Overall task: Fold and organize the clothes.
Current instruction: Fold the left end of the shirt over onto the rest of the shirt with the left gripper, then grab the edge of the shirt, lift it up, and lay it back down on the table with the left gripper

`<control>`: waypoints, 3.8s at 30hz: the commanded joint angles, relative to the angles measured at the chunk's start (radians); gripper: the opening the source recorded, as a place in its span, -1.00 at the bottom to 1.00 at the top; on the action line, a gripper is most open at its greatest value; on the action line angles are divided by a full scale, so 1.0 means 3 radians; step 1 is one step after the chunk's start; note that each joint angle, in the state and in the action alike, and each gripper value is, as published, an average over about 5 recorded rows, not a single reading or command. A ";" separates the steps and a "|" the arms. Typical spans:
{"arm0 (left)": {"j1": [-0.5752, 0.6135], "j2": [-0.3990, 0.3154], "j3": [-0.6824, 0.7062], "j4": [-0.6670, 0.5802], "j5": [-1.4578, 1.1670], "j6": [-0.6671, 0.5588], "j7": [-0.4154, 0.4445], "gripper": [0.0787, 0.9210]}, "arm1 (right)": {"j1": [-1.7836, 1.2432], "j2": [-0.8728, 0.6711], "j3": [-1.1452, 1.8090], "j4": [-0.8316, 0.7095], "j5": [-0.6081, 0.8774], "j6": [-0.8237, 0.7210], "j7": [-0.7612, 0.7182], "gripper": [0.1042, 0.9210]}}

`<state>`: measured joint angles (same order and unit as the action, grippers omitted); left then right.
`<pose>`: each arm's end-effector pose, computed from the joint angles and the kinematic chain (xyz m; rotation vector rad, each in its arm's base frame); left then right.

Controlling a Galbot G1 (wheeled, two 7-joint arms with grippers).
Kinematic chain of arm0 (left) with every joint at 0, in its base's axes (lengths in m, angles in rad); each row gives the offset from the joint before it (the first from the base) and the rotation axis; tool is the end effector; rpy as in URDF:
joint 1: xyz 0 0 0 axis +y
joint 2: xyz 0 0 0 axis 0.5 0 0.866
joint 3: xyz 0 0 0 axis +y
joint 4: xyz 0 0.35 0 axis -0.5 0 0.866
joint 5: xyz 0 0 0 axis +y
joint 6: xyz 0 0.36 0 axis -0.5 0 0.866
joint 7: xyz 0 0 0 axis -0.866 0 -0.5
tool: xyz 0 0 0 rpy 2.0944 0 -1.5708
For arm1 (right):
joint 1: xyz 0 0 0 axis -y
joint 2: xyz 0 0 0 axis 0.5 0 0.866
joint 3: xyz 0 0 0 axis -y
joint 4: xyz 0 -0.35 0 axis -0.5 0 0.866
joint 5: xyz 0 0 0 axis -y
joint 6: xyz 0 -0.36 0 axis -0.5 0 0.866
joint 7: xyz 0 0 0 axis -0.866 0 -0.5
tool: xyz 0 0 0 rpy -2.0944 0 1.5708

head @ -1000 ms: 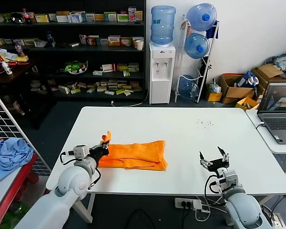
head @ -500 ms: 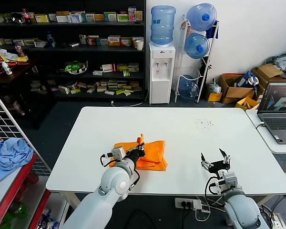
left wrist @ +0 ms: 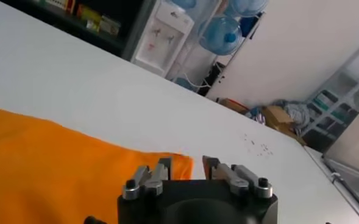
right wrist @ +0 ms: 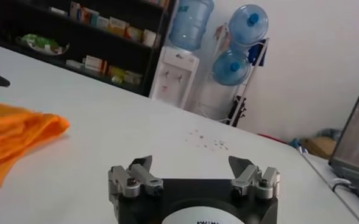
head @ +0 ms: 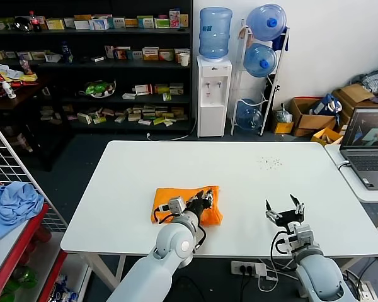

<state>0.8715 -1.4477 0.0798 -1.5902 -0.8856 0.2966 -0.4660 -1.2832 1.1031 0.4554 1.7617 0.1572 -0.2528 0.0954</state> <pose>0.3557 -0.1606 -0.3081 -0.3531 -2.5338 0.6394 0.2815 -0.1055 -0.3375 0.0396 -2.7979 0.4550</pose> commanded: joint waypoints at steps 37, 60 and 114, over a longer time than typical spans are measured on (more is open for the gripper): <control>0.0076 0.1340 -0.0678 0.0411 -0.0292 0.0622 0.1774 0.77 | -0.0010 -0.0053 0.0023 -0.0083 0.0051 0.0065 -0.0145 0.76; 0.0058 0.1200 -0.0569 0.0388 -0.0067 0.0545 0.1721 0.18 | 0.0005 -0.0042 -0.0001 0.0017 0.0100 0.0000 -0.0115 0.76; -0.0221 0.3301 -0.0944 0.0940 0.1883 0.0054 0.1317 -0.87 | 0.0210 0.0048 -0.0388 0.0113 0.0003 0.0031 -0.0066 0.76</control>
<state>0.8609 -0.5104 -0.2232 -1.3542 -0.4361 0.3597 -0.0678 -1.2264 1.1128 0.3461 1.7977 0.1632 -0.2461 0.0716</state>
